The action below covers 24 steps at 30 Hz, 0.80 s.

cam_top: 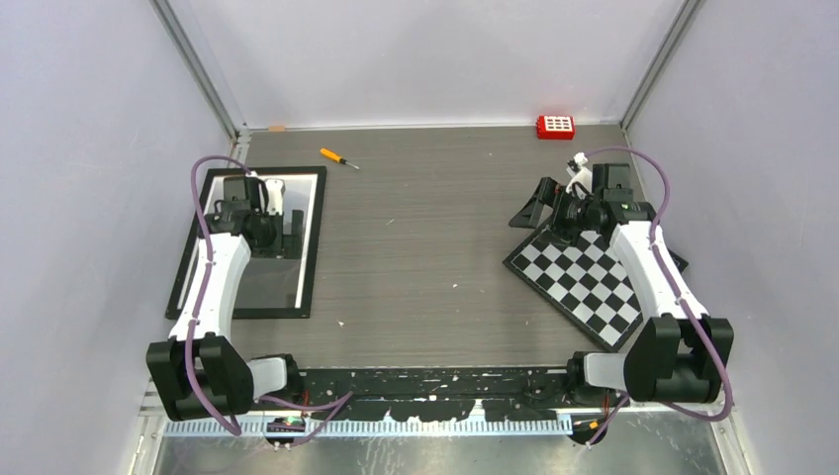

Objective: Take the photo out of the frame

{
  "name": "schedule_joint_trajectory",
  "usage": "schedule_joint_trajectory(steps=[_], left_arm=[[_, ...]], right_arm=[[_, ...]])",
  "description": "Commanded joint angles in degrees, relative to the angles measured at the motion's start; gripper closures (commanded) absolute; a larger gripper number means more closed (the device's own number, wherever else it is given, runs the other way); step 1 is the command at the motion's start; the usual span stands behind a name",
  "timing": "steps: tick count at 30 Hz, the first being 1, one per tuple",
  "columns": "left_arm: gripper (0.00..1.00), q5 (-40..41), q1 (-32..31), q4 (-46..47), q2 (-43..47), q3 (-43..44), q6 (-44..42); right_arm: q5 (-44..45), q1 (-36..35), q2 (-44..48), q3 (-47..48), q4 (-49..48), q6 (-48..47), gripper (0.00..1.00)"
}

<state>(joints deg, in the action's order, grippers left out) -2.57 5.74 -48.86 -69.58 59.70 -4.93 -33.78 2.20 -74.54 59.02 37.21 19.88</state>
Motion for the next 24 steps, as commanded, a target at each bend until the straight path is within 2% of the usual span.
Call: schedule_joint_trajectory(steps=[1, 6, 11, 24], left_arm=[[0.00, 5.28, -0.16, 1.73, -2.39, 3.96, -1.78], [0.00, 1.12, -0.20, 1.52, -4.60, 6.61, -4.95], [0.00, -2.07, -0.29, 2.60, -8.26, 7.67, -2.76], [0.00, -8.89, -1.21, 10.97, -15.48, 1.53, 2.18]], right_arm=[[-2.31, -0.44, 5.21, -0.92, -5.32, -4.75, 0.00], [-1.83, -0.42, 7.65, -3.93, -7.26, -6.48, 0.01], [-2.09, -0.42, 9.48, -5.48, -7.53, -7.08, 0.00], [-0.42, 0.22, 11.58, -5.22, -5.04, -7.79, 0.00]])
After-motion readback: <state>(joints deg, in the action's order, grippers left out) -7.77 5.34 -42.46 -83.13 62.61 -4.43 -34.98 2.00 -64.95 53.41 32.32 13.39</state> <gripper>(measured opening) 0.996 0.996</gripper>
